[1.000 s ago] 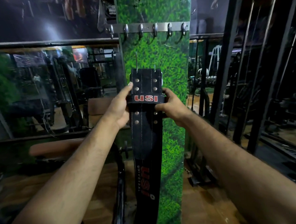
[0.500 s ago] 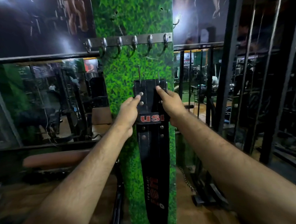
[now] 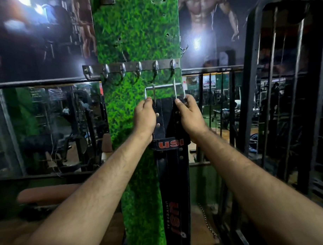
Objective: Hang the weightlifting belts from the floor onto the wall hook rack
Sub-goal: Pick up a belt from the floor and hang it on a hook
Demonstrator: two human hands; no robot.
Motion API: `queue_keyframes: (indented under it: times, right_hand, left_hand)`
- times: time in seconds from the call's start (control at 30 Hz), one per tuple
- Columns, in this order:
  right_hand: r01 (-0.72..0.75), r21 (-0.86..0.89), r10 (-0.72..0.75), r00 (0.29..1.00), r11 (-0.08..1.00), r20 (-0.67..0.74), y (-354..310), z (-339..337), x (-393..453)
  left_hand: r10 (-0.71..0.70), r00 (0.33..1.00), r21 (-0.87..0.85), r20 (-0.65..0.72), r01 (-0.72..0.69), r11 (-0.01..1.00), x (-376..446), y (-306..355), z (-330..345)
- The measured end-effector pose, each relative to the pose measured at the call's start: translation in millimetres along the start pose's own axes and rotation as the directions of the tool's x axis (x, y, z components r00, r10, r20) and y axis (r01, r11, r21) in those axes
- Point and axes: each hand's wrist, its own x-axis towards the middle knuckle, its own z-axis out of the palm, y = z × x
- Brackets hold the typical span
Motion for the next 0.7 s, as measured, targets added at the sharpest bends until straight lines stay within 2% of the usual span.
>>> queue_keyframes:
  times: [0.1,0.3,0.37,0.47,0.7]
  right_hand:
    - [0.034,-0.019,-0.035,0.998,0.999,-0.053,-0.9,-4.9,15.6]
    - [0.048,0.077,-0.040,0.994,0.996,-0.106,-13.4,-21.0,49.2]
    - [0.019,0.090,-0.008,0.992,0.996,-0.126,-17.2,-24.2,62.9]
    - [-0.037,0.069,0.046,0.990,0.997,-0.137,-20.2,-26.9,81.3]
    - [-0.163,0.131,0.176,0.979,0.978,-0.101,-7.9,-29.4,111.1]
  left_hand:
    - [0.071,0.997,0.027,0.005,-0.071,0.997,11.4,7.0,13.8]
    - [0.033,0.986,-0.016,0.164,-0.031,0.999,40.7,25.3,30.9]
    - [0.057,0.990,-0.048,0.132,-0.051,0.998,49.7,30.3,40.1]
    - [0.089,0.993,-0.008,0.076,-0.088,0.996,68.6,32.8,52.3]
    - [0.007,0.998,0.065,0.070,-0.011,0.998,100.0,24.9,64.2]
